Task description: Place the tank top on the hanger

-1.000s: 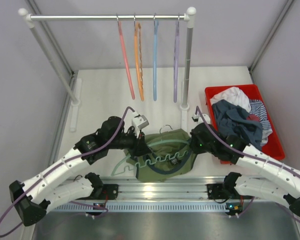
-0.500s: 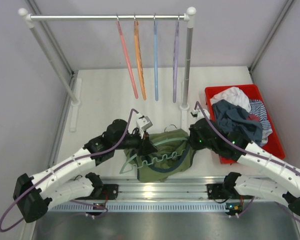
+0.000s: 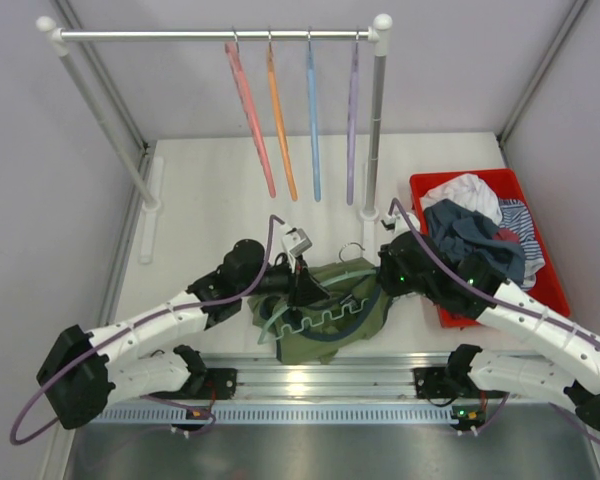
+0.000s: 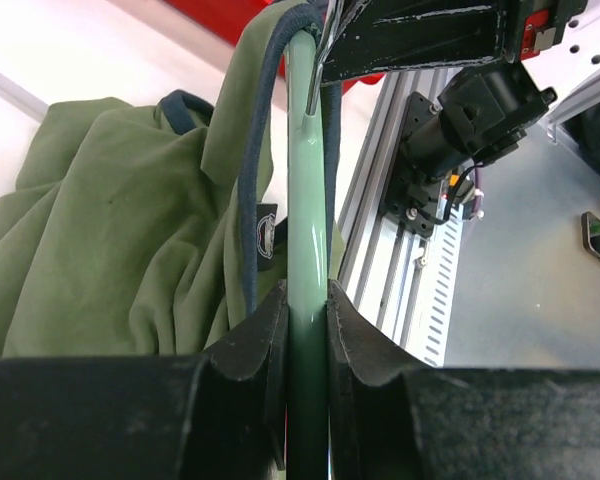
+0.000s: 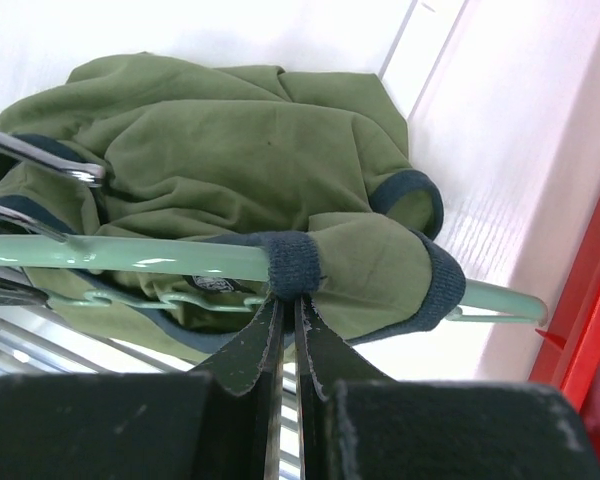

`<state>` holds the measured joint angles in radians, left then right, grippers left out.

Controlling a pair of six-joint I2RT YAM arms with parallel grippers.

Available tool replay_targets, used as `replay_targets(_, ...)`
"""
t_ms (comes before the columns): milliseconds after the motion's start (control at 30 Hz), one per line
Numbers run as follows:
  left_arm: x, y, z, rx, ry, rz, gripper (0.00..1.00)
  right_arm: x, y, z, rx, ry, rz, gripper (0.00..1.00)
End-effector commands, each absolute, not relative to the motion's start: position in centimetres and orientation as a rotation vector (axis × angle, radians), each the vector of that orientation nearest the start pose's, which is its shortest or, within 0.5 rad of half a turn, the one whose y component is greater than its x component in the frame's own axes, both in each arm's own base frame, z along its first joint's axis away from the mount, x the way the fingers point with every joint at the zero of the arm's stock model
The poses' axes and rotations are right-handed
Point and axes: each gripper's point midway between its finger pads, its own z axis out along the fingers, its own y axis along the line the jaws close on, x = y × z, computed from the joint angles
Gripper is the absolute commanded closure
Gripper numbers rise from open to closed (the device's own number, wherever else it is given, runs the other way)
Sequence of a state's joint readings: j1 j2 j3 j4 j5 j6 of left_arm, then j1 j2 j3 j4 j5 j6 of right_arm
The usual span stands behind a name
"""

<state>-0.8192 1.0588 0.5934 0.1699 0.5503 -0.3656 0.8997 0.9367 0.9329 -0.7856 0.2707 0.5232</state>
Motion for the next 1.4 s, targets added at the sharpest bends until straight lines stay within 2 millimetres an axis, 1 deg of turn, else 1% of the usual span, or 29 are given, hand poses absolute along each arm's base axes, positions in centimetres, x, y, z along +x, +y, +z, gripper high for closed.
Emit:
replay_targets(0,15.4,-33.1,22.9,0.867,1.621,-1.382,1.0,19.0,18.9,20.7,-0.294,2.281,0.411,0.99)
replay_targets(67,15.4,-33.2,23.0,0.851,1.597,-1.394,1.0,19.0,18.8,20.8,-0.295,2.281,0.408,0.99)
replay_targets(233,15.6,-33.7,22.2,0.85,1.606,-1.415,1.0,19.1,18.4,21.7,-0.278,2.259,0.402,0.99)
replay_targets(267,15.7,-33.8,22.5,0.848,1.59,-1.418,1.0,19.1,18.4,21.7,-0.28,2.258,0.399,0.99)
replay_targets(333,15.6,-34.0,22.1,0.852,1.593,-1.434,1.0,19.1,18.4,22.0,-0.279,2.248,0.405,0.99)
replay_targets(600,15.8,-36.0,21.3,0.842,1.584,-1.476,1.0,19.4,17.9,22.7,-0.263,2.231,0.389,0.98)
replay_targets(633,15.8,-36.1,21.6,0.842,1.572,-1.477,1.0,19.4,18.0,22.6,-0.266,2.233,0.383,0.97)
replay_targets(700,15.9,-36.0,21.7,0.836,1.57,-1.465,1.0,19.5,17.9,22.7,-0.265,2.232,0.377,0.97)
replay_targets(767,16.0,-35.7,21.3,0.845,1.591,-1.437,1.0,19.5,17.9,22.7,-0.262,2.231,0.375,0.97)
replay_targets(800,16.0,-35.4,21.7,0.84,1.583,-1.422,1.0,19.5,17.9,22.7,-0.261,2.233,0.375,0.97)
replay_targets(833,15.8,-35.1,21.3,0.843,1.608,-1.41,1.0,19.5,17.9,22.7,-0.262,2.232,0.373,0.97)
replay_targets(867,15.7,-34.8,22.0,0.844,1.586,-1.4,1.0,19.5,17.9,22.8,-0.263,2.229,0.378,0.97)
replay_targets(933,15.6,-34.4,21.8,0.845,1.607,-1.383,1.0,19.6,17.9,22.8,-0.26,2.228,0.376,0.95)
replay_targets(1000,15.4,-34.2,22.3,0.849,1.599,-1.379,1.0,19.6,18.0,22.9,-0.26,2.226,0.382,0.95)
replay_targets(1033,15.3,-34.1,22.1,0.856,1.608,-1.377,1.0,19.6,18.1,22.9,-0.26,2.226,0.384,0.95)
replay_targets(1100,15.2,-34.2,22.2,0.859,1.61,-1.388,1.0,19.7,18.1,23.0,-0.259,2.223,0.384,0.94)
replay_targets(1200,15.1,-34.8,22.7,0.859,1.581,-1.434,1.0,19.7,18.2,23.3,-0.26,2.215,0.391,0.94)
replay_targets(1233,15.2,-35.0,22.4,0.855,1.588,-1.443,1.0,19.7,18.2,23.4,-0.259,2.211,0.392,0.94)
replay_targets(1267,15.3,-35.2,23.0,0.848,1.554,-1.453,1.0,19.7,18.1,23.6,-0.26,2.208,0.394,0.94)
replay_targets(1367,15.5,-35.6,23.3,0.828,1.53,-1.481,1.0,19.9,18.0,23.9,-0.255,2.202,0.384,0.93)
